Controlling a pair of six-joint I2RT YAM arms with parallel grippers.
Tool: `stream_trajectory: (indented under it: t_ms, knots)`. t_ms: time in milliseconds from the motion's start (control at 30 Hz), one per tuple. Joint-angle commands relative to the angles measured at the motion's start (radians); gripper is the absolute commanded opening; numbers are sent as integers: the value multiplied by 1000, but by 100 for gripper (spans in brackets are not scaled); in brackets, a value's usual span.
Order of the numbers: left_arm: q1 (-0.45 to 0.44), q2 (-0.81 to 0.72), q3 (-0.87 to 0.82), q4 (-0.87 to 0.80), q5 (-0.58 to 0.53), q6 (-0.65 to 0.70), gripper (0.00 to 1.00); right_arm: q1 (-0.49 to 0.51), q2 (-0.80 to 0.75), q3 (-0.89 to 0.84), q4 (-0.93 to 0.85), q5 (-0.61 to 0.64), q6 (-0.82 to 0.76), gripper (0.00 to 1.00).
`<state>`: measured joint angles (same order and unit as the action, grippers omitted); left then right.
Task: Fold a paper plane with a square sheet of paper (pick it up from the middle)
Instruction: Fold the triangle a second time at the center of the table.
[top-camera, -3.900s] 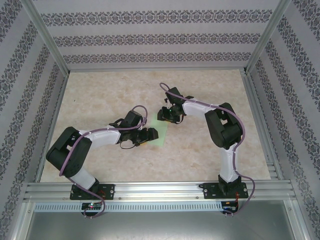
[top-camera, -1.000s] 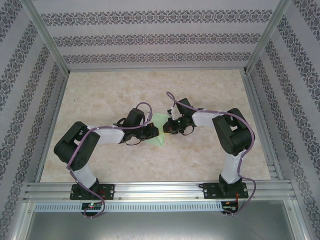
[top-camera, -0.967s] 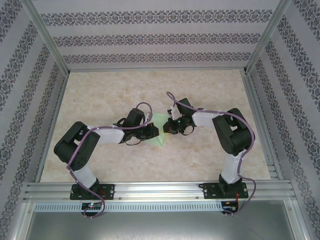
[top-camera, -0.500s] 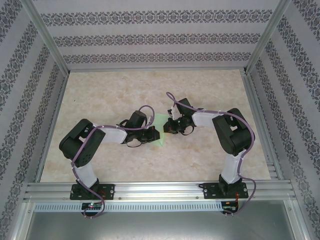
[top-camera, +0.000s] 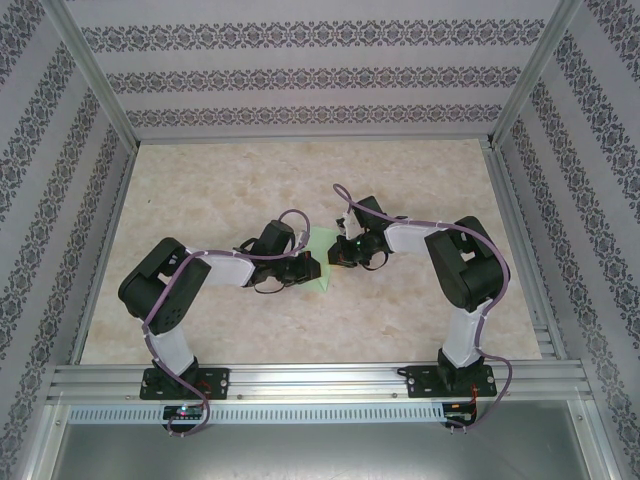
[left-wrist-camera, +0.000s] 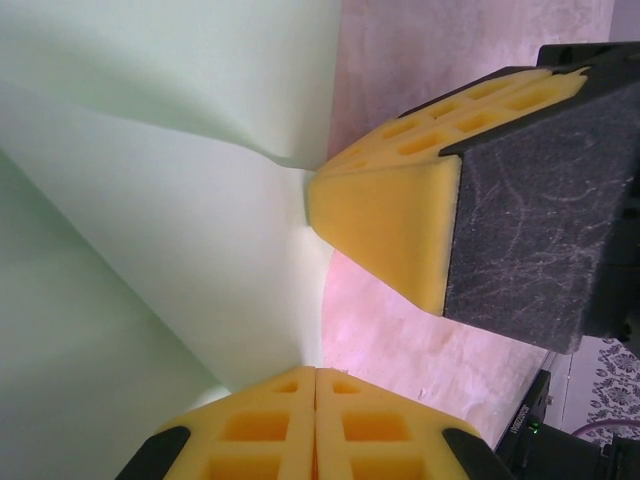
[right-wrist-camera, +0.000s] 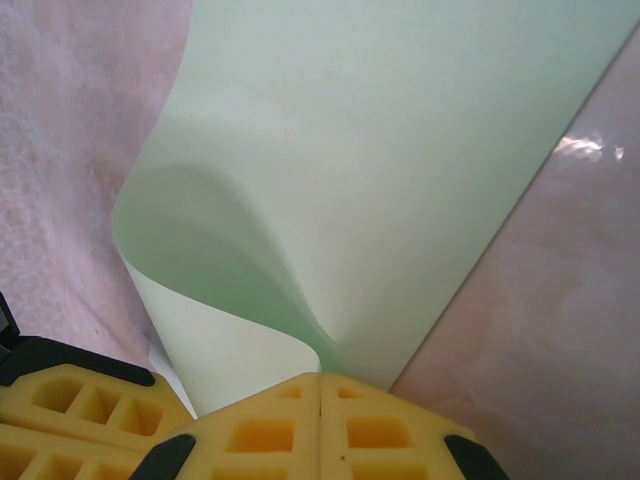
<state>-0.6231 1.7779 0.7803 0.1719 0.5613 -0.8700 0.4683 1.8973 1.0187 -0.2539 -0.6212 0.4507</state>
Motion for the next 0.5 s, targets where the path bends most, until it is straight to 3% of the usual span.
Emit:
stream_trajectory:
  t_ms: [0, 467]
  knots:
    - [-11, 20, 26, 20, 3, 6, 8, -10, -9, -2, 4, 13, -1, 6]
    - [-12, 45, 39, -11, -7, 11, 8, -11, 9, 0, -3, 17, 0, 6]
